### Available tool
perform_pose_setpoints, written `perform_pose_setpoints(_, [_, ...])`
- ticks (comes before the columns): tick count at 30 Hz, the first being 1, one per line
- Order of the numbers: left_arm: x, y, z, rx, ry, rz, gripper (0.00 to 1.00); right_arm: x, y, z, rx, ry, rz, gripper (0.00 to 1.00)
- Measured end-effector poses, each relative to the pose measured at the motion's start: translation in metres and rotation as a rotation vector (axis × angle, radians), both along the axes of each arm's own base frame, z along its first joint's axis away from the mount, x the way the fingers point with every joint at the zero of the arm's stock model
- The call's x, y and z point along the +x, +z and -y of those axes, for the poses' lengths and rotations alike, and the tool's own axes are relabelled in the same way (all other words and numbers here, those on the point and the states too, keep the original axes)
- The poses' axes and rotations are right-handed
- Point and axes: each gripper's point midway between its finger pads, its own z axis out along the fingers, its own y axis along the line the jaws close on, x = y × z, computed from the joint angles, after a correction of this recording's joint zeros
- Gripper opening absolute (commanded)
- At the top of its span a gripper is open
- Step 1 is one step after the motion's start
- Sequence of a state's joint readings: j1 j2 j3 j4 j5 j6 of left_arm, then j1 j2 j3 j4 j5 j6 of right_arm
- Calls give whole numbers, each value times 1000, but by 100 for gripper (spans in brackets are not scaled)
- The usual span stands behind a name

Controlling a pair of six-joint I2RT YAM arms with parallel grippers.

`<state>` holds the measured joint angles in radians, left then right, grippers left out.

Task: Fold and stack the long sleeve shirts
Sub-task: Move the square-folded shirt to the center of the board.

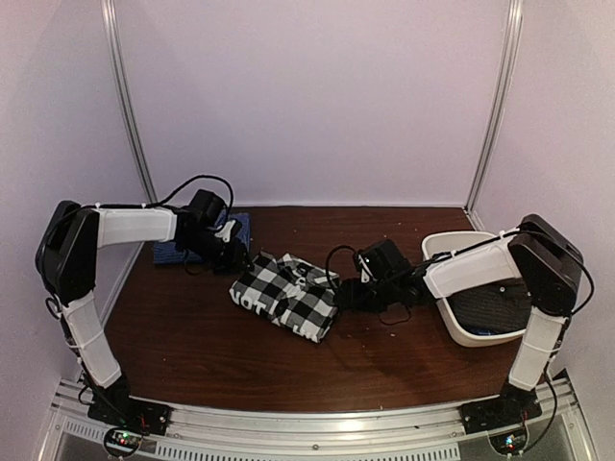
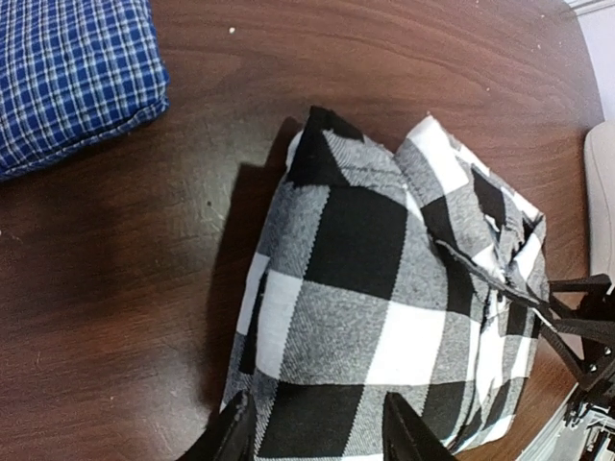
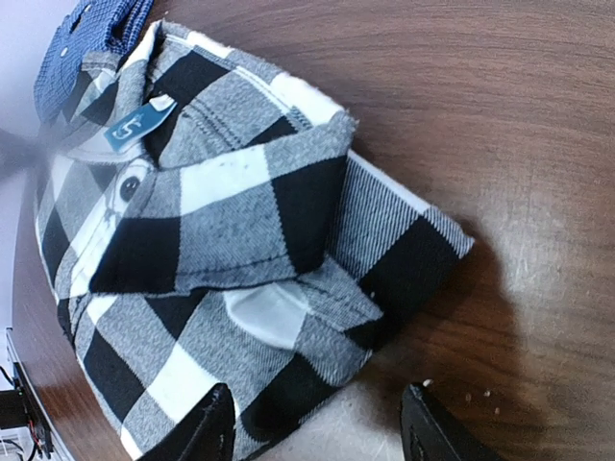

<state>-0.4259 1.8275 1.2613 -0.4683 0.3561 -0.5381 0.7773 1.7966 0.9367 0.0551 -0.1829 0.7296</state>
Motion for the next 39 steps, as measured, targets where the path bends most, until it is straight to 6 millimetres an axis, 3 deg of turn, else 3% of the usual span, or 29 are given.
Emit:
perform_pose_setpoints(8, [-12, -35, -14, 80, 1, -50, 42, 20, -11, -7, 40, 4, -23, 45])
perform_pose_setpoints(14, [-22, -51, -20, 108, 1, -76, 36, 25, -14, -7, 52, 12, -29, 21])
perform_pose_setpoints(18, [-34, -62, -19, 110, -9, -101, 36, 34, -14, 4, 50, 4, -28, 11])
perform_pose_setpoints(22, [-45, -62, 1, 85, -34, -97, 35, 54, -13, 25, 31, -27, -15, 9])
perform_pose_setpoints(30, [-86, -60, 58, 38, -108, -130, 36, 87, -17, 82, -41, -104, -9, 9])
perform_pose_setpoints(34, [-84, -59, 57, 44, -54, -136, 38, 93, -18, 97, -85, -115, -7, 9])
perform_pose_setpoints(39, [-54, -32, 33, 10, 99, -73, 39, 92, -20, 105, -127, -114, -7, 14])
